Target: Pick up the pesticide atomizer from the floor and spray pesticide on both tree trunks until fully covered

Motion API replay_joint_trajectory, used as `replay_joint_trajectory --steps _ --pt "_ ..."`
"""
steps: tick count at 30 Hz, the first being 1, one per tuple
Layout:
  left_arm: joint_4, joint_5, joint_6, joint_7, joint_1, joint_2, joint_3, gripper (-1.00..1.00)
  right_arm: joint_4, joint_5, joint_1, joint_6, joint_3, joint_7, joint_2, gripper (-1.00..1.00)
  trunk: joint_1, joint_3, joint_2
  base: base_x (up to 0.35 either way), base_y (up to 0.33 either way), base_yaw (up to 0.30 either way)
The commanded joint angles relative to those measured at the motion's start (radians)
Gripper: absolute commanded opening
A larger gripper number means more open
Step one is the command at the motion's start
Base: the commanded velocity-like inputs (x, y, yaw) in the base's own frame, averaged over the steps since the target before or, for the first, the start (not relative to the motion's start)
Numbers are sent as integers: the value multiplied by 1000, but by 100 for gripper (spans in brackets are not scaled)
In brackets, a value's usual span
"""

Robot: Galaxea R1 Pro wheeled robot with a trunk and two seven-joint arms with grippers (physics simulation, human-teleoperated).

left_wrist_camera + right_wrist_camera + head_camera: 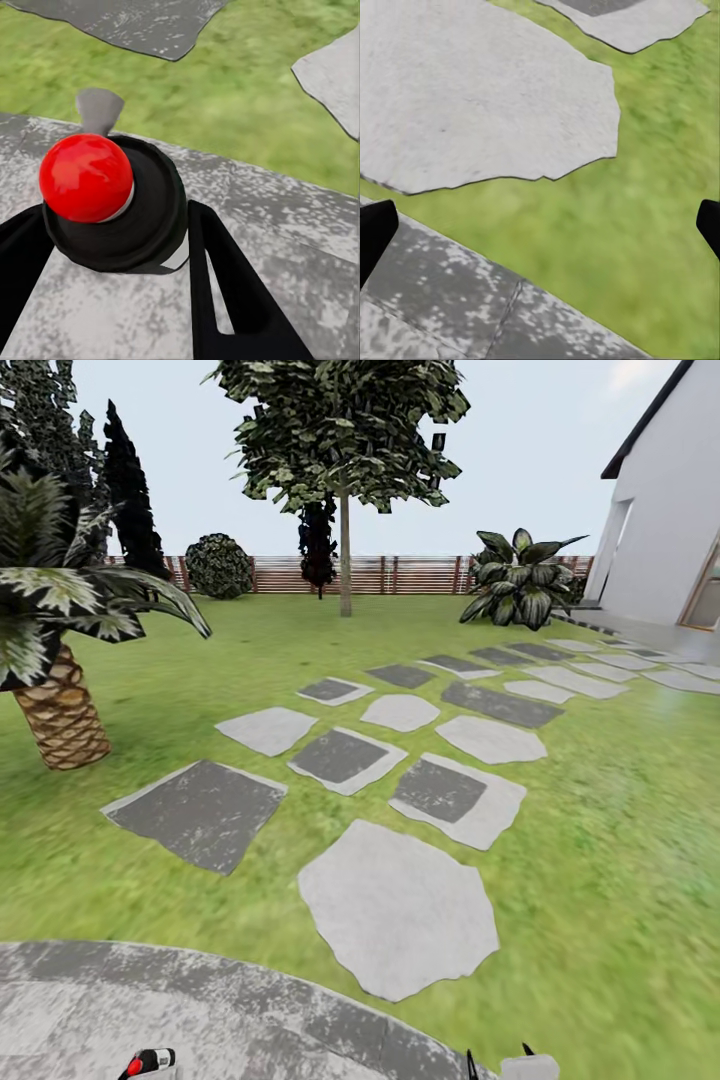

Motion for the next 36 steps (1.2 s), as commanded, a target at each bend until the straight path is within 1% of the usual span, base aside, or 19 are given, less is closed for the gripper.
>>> replay_joint_trajectory --steps 1,13,17,21,28,36 --pt "0 9 -3 -1 0 0 -3 -100 1 7 -1 0 4 -11 -1 100 0 -1 0 341 0 0" --pt "1 9 -4 -1 0 0 -2 -100 8 5 -1 0 7 -7 3 100 0 -1 0 341 0 0" --pt "1 10 -4 -1 -1 0 -3 -100 61 3 -1 1 6 -7 20 100 0 -1 0 341 0 0" --pt "0 10 -5 -1 -1 1 -4 -100 101 2 -1 1 6 -7 29 100 0 -1 0 341 0 0" --pt "0 10 -5 -1 -1 1 -5 -100 174 2 -1 3 5 -7 32 100 0 -1 0 341 0 0" --pt "0 10 -5 -1 -1 1 -6 -100 190 2 -1 4 6 -7 32 100 0 -1 0 341 0 0"
